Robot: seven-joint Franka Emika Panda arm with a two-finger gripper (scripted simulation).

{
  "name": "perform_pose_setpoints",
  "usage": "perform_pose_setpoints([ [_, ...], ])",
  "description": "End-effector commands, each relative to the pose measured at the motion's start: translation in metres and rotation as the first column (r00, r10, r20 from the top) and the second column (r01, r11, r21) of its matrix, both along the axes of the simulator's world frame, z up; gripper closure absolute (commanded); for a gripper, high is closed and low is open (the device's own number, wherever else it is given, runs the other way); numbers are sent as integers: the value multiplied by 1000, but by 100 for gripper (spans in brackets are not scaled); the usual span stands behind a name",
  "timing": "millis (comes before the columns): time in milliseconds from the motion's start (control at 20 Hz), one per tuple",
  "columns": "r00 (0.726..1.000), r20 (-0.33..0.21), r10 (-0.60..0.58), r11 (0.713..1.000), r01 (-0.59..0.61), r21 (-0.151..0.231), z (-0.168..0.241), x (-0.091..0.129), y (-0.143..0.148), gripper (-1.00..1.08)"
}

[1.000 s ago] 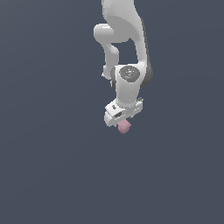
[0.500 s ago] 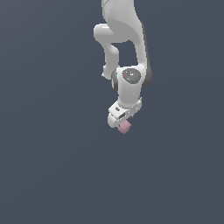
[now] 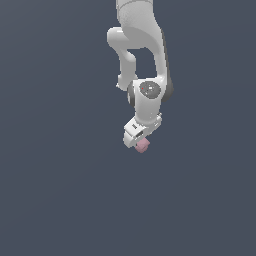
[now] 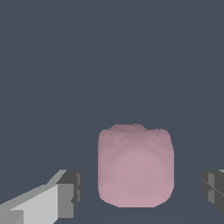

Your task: Pick up the object and move it to a goal position.

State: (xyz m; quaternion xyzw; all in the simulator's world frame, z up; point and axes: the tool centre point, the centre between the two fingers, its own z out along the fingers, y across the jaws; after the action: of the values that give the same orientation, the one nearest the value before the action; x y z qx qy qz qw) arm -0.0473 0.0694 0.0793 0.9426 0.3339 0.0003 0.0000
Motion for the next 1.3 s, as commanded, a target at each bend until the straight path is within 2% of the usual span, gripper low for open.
perform_pose_setpoints([
  [0,1000,-1,2,1000,-2,0,-11,-1,0,-92],
  [500,1000,-1,5,1000,-5,0,-40,-1,0,-92],
  [550,1000,-1,5,1000,-5,0,-40,-1,0,108],
  [1250,1000,1,4,1000,-4,0,-35,0,-2,108],
])
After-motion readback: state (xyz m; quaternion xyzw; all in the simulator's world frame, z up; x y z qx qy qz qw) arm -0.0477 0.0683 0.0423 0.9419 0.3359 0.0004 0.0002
